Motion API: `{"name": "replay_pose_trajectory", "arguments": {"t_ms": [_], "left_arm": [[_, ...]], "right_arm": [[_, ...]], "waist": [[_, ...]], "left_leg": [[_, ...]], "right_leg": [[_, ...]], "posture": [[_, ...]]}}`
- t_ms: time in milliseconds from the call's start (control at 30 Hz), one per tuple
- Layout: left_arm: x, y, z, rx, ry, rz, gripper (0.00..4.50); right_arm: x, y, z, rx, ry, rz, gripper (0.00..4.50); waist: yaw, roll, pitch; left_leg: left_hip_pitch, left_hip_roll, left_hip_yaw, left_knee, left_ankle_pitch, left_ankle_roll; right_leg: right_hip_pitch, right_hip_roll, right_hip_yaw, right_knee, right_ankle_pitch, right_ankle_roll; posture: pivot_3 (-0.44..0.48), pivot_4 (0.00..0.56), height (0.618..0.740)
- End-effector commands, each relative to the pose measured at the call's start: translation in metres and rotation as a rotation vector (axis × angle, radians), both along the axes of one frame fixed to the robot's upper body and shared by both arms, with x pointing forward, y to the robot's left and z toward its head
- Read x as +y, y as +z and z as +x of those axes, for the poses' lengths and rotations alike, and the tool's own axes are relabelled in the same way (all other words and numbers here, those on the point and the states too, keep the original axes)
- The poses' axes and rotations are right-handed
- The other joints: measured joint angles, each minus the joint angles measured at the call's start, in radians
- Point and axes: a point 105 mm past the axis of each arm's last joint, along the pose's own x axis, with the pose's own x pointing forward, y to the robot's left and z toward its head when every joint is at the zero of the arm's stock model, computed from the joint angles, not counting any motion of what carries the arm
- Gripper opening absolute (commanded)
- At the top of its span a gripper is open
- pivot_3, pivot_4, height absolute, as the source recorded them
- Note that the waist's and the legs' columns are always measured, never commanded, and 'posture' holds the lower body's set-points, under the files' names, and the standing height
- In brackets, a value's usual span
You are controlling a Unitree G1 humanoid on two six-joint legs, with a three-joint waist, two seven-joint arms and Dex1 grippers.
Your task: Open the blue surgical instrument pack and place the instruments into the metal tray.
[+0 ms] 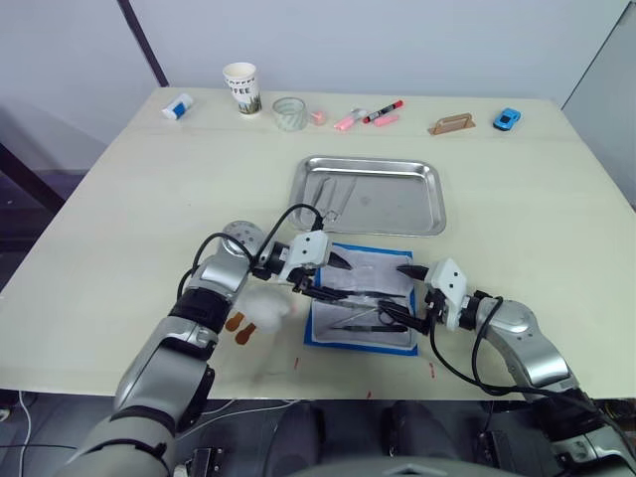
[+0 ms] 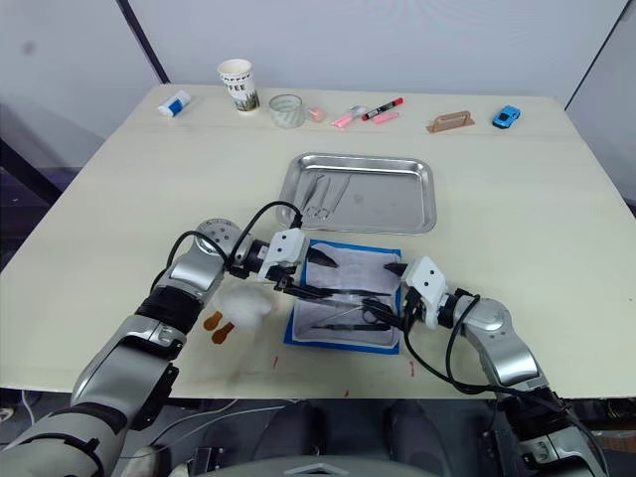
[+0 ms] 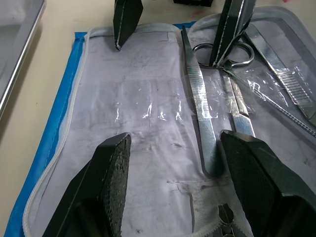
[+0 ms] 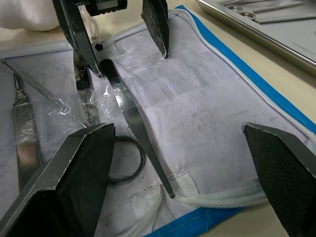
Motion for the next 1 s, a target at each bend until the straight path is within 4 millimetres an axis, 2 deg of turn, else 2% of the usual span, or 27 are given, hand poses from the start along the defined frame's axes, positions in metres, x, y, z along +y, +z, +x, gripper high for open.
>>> {"name": "replay_pose_trajectory", "arguments": {"t_ms": [33, 133, 300, 567, 1000], "left_arm": [[0.0, -0.013, -0.006, 0.029, -0.04, 0.061, 3.05], [0.0, -0.014, -0.006, 0.032, -0.044, 0.065, 2.38], [0.001, -0.015, -0.006, 0.047, -0.045, 0.069, 0.04], [0.002, -0.014, -0.007, 0.055, -0.047, 0.065, 0.04], [0.003, 0.002, -0.004, 0.018, -0.05, 0.065, 0.04]], "right_arm": [[-0.018, -0.043, -0.01, 0.146, -0.068, -0.118, 4.5], [-0.018, -0.043, -0.01, 0.147, -0.068, -0.118, 4.5], [-0.018, -0.043, -0.01, 0.148, -0.069, -0.117, 4.5], [-0.018, -0.043, -0.009, 0.146, -0.068, -0.119, 4.5], [-0.013, -0.044, -0.01, 0.154, -0.055, -0.11, 4.5]], "waist": [[0.001, 0.0, -0.001], [0.001, 0.001, -0.002], [0.001, 0.001, -0.003], [0.001, 0.002, -0.003], [0.0, 0.002, -0.003]], "left_leg": [[0.0, 0.0, 0.0, 0.0, 0.0, 0.0], [0.0, 0.0, 0.0, 0.0, 0.0, 0.0], [0.0, 0.0, 0.0, 0.0, 0.0, 0.0], [0.0, 0.0, 0.0, 0.0, 0.0, 0.0], [0.0, 0.0, 0.0, 0.0, 0.0, 0.0]], "right_leg": [[0.0, 0.0, 0.0, 0.0, 0.0, 0.0], [0.0, 0.0, 0.0, 0.0, 0.0, 0.0], [0.0, 0.0, 0.0, 0.0, 0.0, 0.0], [0.0, 0.0, 0.0, 0.0, 0.0, 0.0], [0.0, 0.0, 0.0, 0.0, 0.0, 0.0]], "posture": [[0.0, 0.15, 0.718], [0.0, 0.15, 0.718], [0.0, 0.15, 0.718], [0.0, 0.15, 0.718], [0.0, 0.15, 0.718]]}}
